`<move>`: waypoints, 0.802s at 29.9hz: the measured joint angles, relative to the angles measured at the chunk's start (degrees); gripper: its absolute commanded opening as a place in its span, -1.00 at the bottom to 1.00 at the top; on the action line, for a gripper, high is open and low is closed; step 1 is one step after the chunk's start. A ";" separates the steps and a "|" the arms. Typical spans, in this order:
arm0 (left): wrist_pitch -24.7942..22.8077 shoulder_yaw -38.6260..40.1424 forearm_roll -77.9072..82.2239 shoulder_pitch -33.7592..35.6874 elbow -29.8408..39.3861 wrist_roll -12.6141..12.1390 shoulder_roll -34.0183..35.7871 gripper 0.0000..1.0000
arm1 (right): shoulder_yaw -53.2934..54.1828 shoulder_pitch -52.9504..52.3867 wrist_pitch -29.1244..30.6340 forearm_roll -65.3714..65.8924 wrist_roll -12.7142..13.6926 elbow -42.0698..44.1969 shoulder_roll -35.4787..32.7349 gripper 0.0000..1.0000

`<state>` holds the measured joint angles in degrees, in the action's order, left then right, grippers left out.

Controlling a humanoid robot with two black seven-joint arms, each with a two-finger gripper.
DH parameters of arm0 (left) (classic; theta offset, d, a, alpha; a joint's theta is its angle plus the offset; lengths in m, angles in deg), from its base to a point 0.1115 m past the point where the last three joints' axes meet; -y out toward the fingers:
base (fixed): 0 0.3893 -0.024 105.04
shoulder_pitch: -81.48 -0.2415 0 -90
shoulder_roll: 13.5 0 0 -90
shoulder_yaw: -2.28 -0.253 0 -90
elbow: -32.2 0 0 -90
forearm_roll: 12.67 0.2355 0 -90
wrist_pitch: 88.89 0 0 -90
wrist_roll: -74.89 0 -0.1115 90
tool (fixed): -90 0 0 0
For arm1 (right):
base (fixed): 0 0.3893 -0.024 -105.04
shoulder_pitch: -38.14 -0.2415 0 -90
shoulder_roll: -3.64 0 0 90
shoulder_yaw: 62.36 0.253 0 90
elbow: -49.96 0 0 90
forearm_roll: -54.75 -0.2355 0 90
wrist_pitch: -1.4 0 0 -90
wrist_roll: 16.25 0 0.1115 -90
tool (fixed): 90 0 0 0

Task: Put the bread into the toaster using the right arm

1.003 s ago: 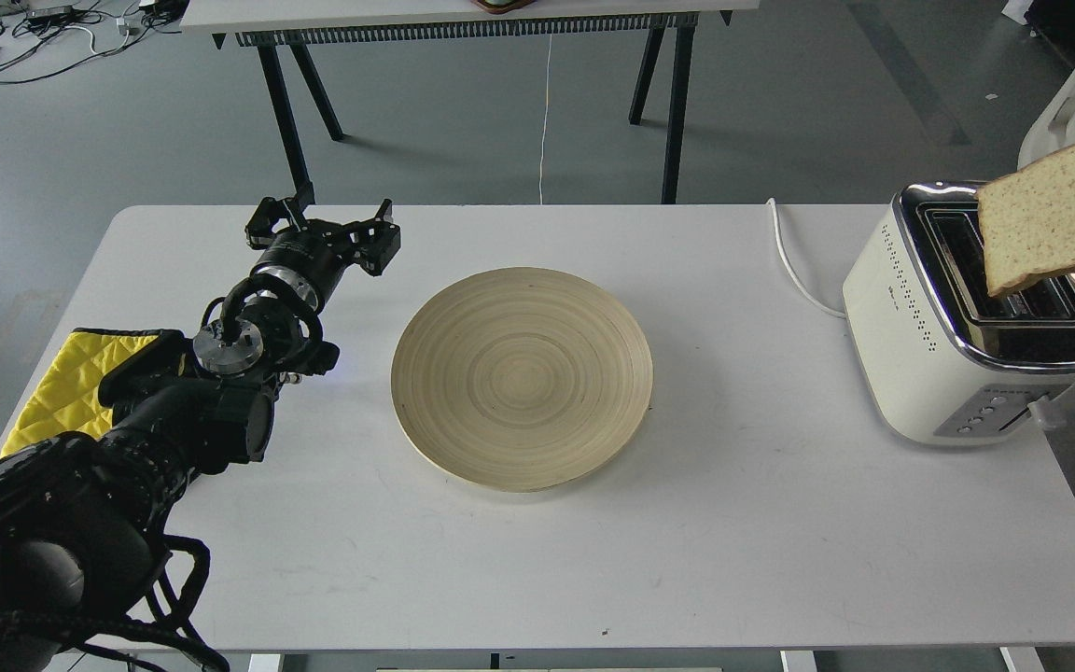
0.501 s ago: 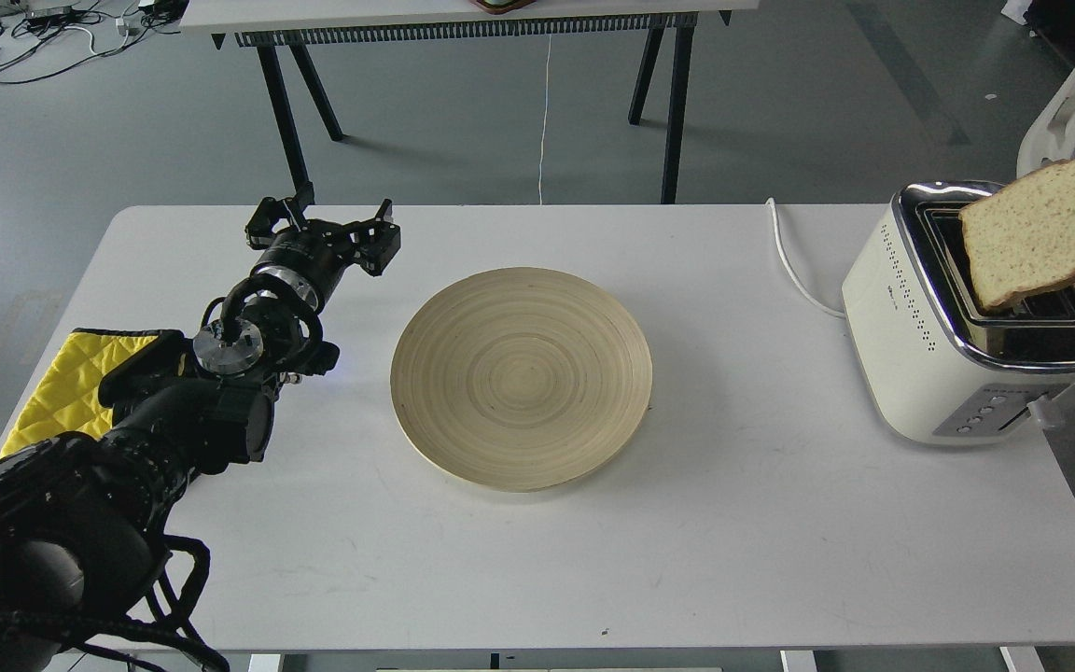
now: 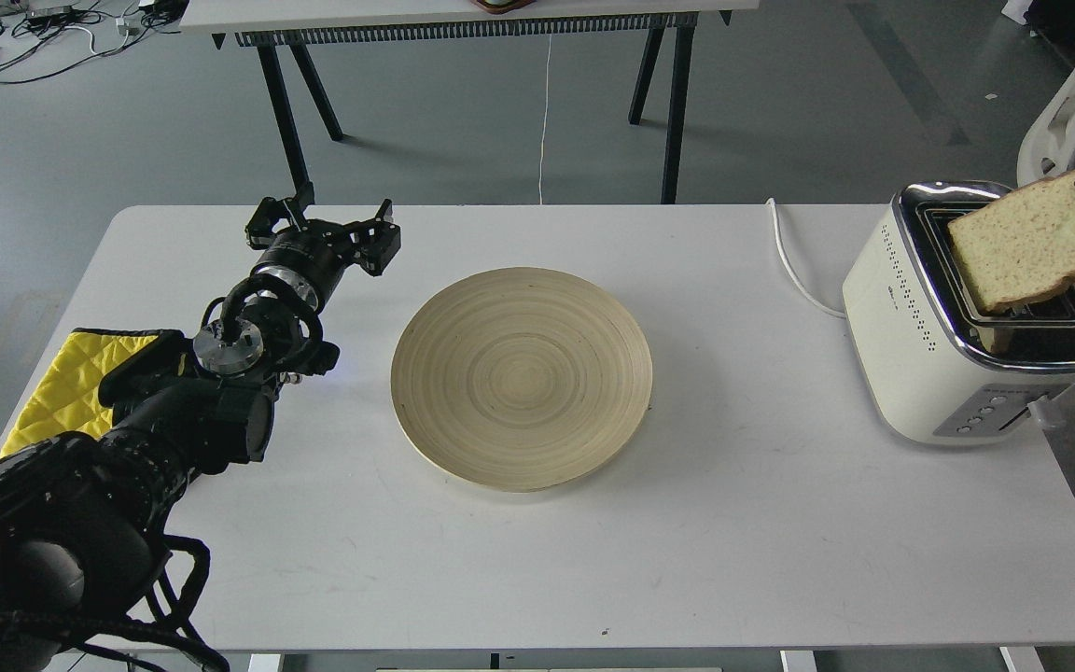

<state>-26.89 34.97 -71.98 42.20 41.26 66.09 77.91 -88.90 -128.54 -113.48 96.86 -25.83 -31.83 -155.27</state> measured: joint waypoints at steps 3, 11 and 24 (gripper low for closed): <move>0.00 0.00 0.00 0.00 0.00 0.00 0.00 1.00 | 0.00 0.38 -0.04 -0.01 0.00 0.20 0.40 -0.51; 0.00 0.00 0.00 0.00 0.00 0.00 0.00 1.00 | -0.01 1.41 -0.84 -0.03 0.21 0.64 1.81 0.09; 0.00 0.00 0.00 0.00 0.00 -0.04 0.00 1.00 | 2.45 0.06 -1.31 -3.84 0.11 0.46 3.19 0.97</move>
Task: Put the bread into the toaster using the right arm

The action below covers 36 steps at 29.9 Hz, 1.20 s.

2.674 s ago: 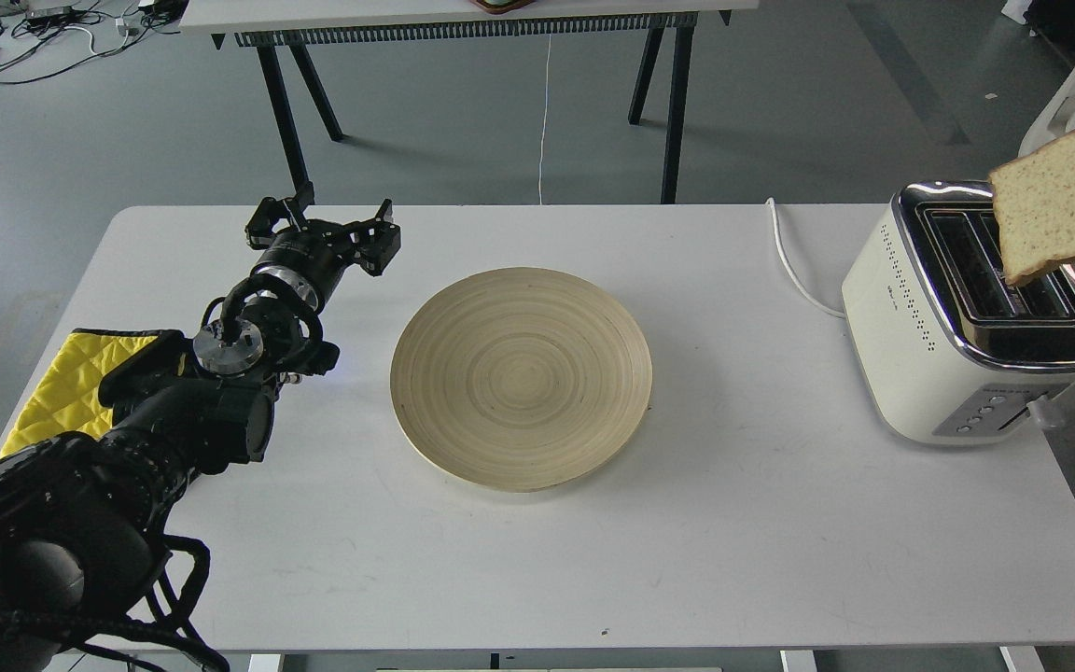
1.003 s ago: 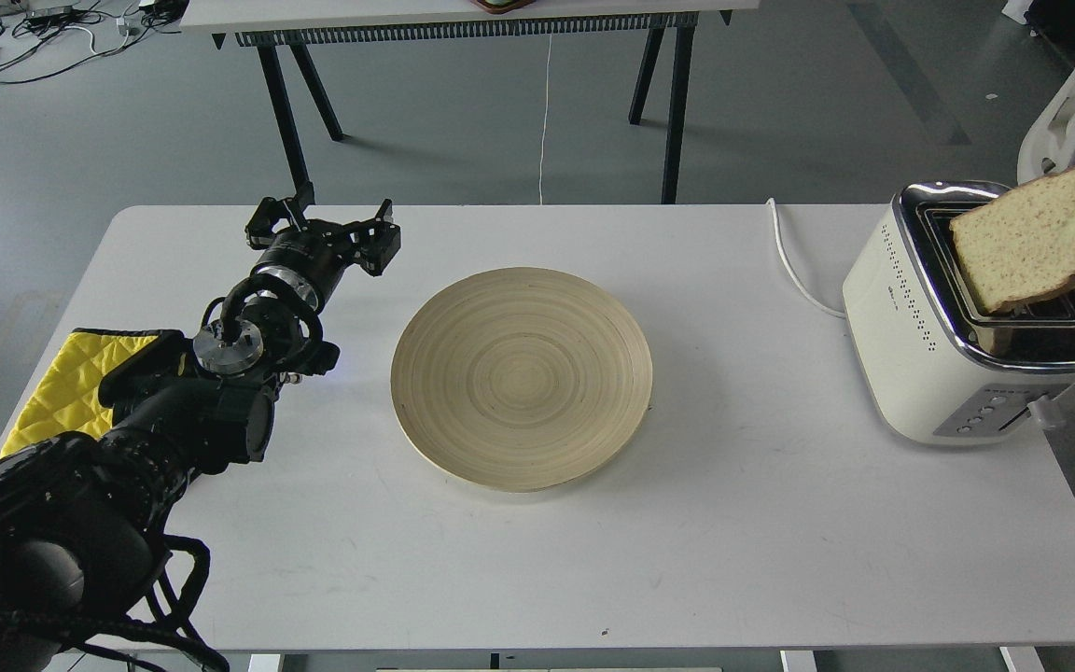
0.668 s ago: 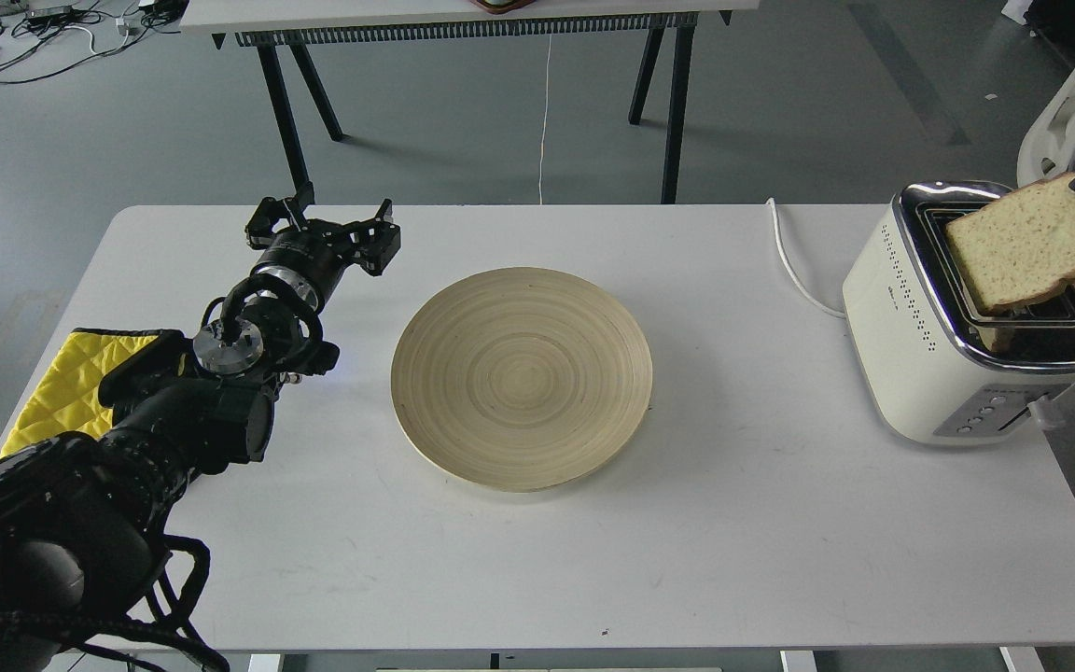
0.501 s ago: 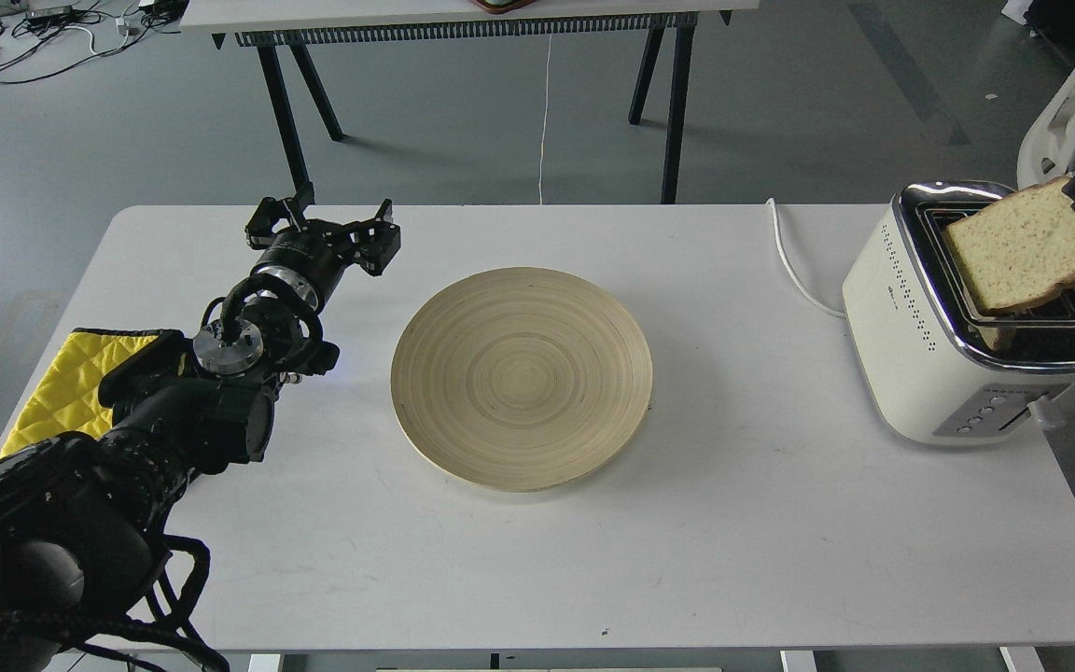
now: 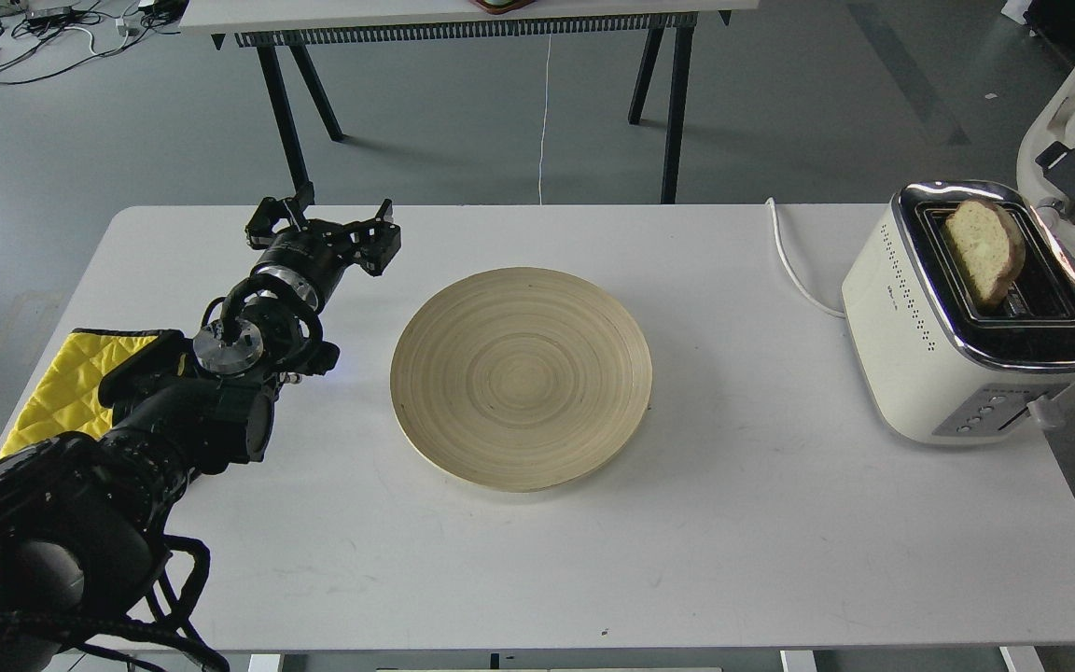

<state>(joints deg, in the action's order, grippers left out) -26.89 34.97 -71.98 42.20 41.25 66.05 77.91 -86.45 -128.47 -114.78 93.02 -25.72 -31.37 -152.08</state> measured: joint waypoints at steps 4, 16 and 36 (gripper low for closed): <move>0.00 0.00 0.00 0.00 0.00 0.05 0.00 1.00 | 3.84 -0.18 0.16 -5.48 -0.48 -1.04 2.22 0.97; 0.00 0.00 0.00 0.00 0.00 0.04 0.00 1.00 | 13.61 0.18 3.45 -28.72 -2.63 -0.41 10.81 0.97; 0.00 0.00 0.00 0.00 0.00 0.01 0.00 1.00 | 22.21 11.51 36.33 -53.50 -15.61 19.14 26.35 0.97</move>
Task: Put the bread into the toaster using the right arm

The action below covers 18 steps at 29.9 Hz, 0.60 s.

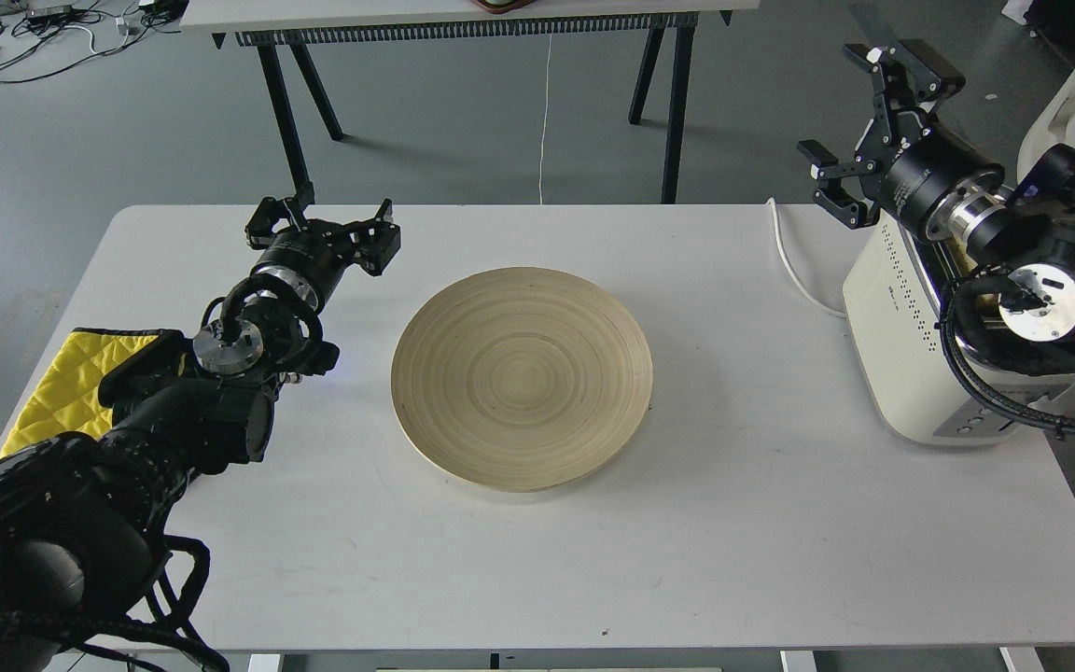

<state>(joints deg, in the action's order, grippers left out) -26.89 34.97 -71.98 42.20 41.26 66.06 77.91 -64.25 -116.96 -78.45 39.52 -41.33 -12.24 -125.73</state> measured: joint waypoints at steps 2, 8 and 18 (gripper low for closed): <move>0.00 0.00 -0.01 0.00 0.00 0.00 0.00 1.00 | 1.28 1.41 2.48 -0.20 -0.05 1.29 1.04 0.97; 0.00 0.00 -0.01 0.00 0.00 0.01 0.00 1.00 | 2.38 2.73 6.84 -0.12 -0.11 3.81 3.64 0.97; 0.00 0.00 -0.02 0.00 0.00 0.04 0.00 1.00 | 2.38 5.10 12.13 -0.06 0.13 13.54 11.29 0.97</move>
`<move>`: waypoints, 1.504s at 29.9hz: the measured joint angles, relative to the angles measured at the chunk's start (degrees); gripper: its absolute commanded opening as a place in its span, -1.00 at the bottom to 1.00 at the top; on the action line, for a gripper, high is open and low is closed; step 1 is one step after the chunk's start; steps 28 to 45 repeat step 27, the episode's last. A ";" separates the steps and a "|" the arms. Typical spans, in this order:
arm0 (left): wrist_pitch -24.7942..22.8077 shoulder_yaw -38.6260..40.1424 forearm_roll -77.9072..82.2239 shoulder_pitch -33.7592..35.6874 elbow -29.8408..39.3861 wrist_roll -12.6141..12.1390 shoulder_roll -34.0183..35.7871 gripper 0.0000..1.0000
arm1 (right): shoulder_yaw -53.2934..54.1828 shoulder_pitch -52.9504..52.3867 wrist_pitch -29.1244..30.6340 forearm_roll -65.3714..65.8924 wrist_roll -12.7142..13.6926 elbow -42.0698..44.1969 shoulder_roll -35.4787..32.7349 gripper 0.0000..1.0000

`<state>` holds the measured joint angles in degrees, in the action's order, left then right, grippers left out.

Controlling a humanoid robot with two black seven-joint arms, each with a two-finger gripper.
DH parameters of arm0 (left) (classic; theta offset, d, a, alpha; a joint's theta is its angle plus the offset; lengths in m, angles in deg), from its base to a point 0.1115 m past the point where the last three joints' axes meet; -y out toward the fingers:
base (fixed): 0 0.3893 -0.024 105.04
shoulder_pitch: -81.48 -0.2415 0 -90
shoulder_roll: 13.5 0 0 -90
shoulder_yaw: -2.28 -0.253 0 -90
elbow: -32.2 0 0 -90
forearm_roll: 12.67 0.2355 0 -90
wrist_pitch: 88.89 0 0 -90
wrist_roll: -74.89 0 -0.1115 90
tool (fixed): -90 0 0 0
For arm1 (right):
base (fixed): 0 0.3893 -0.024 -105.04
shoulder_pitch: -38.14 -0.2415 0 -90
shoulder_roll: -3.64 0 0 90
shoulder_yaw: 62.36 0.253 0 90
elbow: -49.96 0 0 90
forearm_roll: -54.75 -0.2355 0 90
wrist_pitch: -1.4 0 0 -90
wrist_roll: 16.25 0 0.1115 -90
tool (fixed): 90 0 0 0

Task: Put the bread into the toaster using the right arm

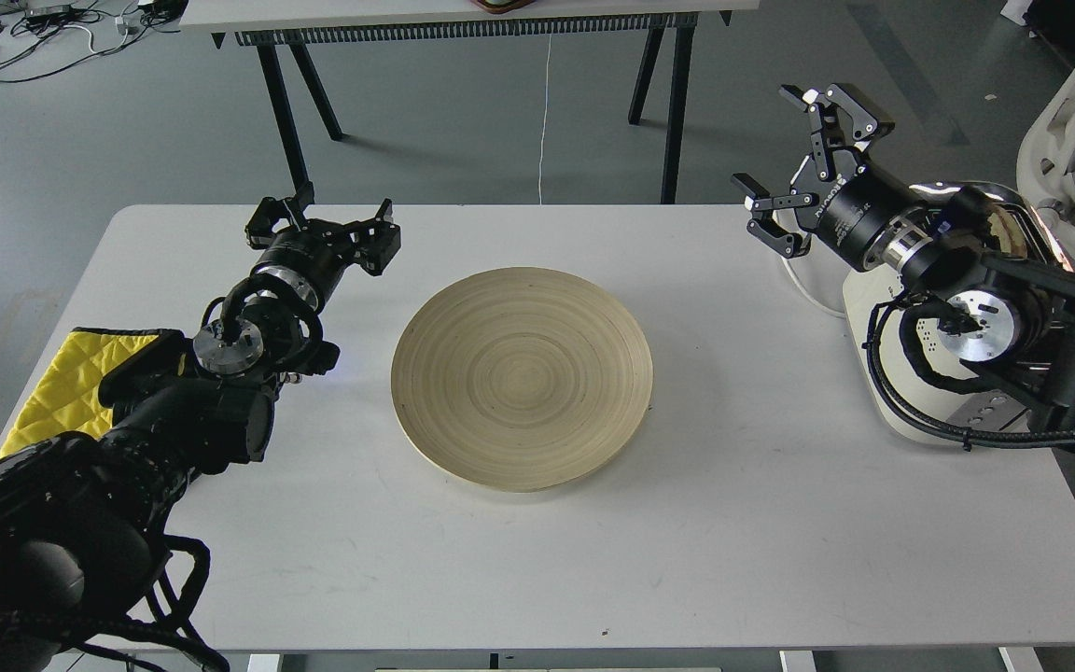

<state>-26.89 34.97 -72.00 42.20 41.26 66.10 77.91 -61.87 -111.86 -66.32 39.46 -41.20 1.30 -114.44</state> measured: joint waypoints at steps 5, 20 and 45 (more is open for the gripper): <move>0.00 0.00 0.00 0.00 0.00 0.00 0.00 1.00 | -0.11 1.36 0.12 0.15 0.07 1.90 1.97 0.97; 0.00 0.00 0.02 0.00 0.00 -0.03 0.00 1.00 | -0.66 1.95 0.49 0.44 0.01 6.59 7.78 0.97; 0.00 0.00 0.02 0.00 0.00 -0.03 0.00 1.00 | -0.59 3.08 0.49 0.44 -0.19 8.91 9.93 0.97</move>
